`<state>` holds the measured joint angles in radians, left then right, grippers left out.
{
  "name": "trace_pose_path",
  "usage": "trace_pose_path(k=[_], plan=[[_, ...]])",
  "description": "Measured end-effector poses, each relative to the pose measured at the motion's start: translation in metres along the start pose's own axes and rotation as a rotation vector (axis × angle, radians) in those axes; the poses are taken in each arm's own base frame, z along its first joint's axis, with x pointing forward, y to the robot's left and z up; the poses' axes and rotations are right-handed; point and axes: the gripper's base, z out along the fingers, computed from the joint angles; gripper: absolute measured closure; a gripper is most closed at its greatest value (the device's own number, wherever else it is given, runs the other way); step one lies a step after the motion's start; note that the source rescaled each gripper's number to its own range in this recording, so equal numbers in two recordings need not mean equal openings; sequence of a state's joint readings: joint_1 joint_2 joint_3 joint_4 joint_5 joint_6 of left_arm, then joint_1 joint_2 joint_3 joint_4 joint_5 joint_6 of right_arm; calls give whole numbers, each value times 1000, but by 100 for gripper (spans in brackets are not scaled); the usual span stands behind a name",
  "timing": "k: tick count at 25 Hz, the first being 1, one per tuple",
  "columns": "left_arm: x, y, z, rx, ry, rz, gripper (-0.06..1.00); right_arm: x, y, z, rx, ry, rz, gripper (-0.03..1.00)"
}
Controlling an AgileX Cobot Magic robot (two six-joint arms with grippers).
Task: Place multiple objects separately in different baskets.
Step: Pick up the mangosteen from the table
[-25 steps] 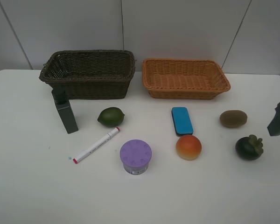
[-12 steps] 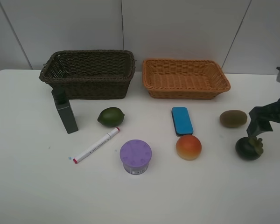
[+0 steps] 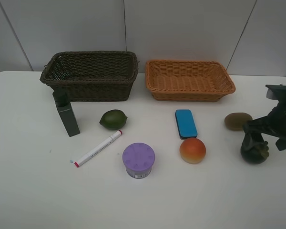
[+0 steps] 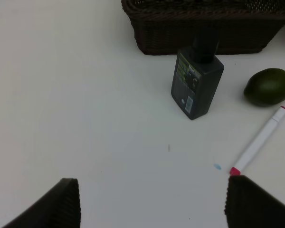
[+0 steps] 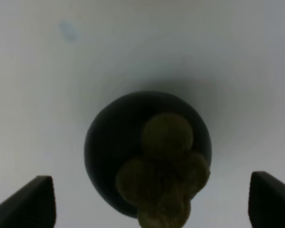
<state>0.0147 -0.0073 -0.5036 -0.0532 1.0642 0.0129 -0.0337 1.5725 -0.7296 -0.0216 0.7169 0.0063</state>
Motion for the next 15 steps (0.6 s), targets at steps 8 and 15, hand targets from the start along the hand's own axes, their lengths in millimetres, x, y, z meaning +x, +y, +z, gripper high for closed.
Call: trace_pose_path(k=[8, 15], plan=[[0, 0, 0, 0, 0, 0, 13, -3, 1, 16, -14, 38, 10, 2], [0, 0, 0, 0, 0, 0, 13, -5, 2, 22, -14, 38, 15, 2]])
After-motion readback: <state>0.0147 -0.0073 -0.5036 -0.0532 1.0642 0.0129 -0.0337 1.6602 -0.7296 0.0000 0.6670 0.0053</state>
